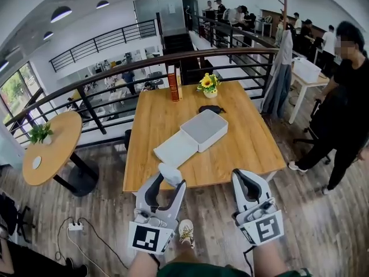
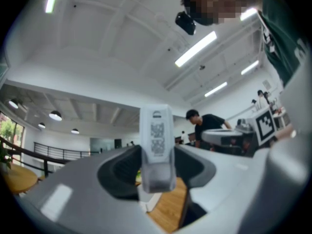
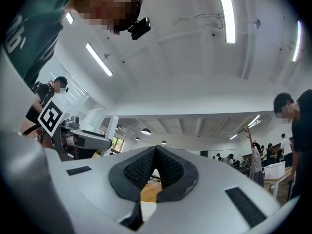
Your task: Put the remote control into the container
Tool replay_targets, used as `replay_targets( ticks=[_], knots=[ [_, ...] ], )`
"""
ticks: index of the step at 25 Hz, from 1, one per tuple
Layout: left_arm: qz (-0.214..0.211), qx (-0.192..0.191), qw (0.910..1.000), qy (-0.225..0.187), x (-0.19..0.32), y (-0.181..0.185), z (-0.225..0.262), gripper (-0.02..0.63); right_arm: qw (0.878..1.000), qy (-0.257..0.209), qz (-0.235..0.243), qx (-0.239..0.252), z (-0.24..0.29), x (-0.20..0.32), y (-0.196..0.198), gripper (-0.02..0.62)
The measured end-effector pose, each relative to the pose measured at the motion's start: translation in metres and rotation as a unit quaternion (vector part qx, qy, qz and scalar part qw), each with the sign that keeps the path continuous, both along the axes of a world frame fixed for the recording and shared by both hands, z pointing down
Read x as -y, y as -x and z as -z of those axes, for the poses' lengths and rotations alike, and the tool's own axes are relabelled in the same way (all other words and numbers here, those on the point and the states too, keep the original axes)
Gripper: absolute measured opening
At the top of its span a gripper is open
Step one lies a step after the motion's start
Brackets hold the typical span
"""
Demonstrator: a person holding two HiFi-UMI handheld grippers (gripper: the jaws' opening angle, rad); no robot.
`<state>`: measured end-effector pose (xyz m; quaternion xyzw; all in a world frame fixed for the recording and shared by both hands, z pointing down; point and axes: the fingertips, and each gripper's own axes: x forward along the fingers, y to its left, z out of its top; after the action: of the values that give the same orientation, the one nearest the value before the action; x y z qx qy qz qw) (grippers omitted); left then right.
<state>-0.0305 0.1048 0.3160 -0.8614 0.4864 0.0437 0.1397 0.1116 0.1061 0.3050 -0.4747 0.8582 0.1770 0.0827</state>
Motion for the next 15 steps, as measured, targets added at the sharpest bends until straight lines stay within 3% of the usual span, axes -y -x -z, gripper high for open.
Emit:
replay_targets(
  ticks=[15],
  knots=[
    [-0.015, -0.007, 0.9998, 0.011, 0.062, 0.012, -0.010, 0.213, 0.999, 0.030, 0.008, -0.005, -0.017, 0.062, 0.015, 0.017]
  ],
)
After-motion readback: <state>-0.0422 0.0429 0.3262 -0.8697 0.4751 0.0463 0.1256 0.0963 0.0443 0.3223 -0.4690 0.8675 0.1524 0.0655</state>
